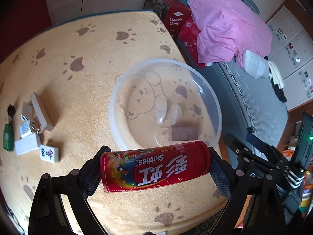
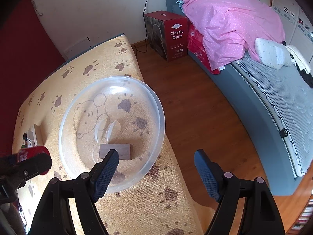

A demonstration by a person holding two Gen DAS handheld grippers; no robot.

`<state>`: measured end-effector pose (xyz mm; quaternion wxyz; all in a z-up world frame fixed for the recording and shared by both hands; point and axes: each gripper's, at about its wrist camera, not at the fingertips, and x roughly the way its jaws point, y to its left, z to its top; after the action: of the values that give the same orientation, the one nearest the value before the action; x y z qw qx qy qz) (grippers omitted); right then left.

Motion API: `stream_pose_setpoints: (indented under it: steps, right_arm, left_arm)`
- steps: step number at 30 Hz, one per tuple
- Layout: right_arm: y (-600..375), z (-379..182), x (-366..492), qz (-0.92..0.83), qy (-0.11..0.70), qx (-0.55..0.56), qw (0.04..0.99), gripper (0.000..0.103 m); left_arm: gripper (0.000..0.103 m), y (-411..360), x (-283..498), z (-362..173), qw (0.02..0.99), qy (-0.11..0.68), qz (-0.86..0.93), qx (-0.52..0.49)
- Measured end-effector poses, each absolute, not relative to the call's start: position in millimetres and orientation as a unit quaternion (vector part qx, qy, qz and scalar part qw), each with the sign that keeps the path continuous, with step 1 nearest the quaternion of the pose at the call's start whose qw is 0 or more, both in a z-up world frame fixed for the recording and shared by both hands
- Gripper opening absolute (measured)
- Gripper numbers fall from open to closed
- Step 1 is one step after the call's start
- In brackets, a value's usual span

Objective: Organize rigid objects
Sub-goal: 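Carry the tube and block to the clear bowl and release both, then move both grippers back and grasp the green jar keychain with the left gripper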

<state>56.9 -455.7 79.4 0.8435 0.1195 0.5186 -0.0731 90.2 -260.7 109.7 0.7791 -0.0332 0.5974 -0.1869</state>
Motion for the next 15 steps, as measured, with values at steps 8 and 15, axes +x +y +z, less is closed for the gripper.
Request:
stream_pose_setpoints:
  steps: [8, 15]
  right_arm:
    - [-451, 78, 54, -0.065, 0.52, 0.118, 0.844, 0.083]
    - [-447, 84, 53, -0.064, 0.513, 0.113, 0.849, 0.083]
  left_arm:
    - [0.1, -252, 83, 119, 0.811, 0.56, -0.168, -0.025]
    - [0.1, -244, 78, 122, 0.824, 0.547, -0.149, 0.0]
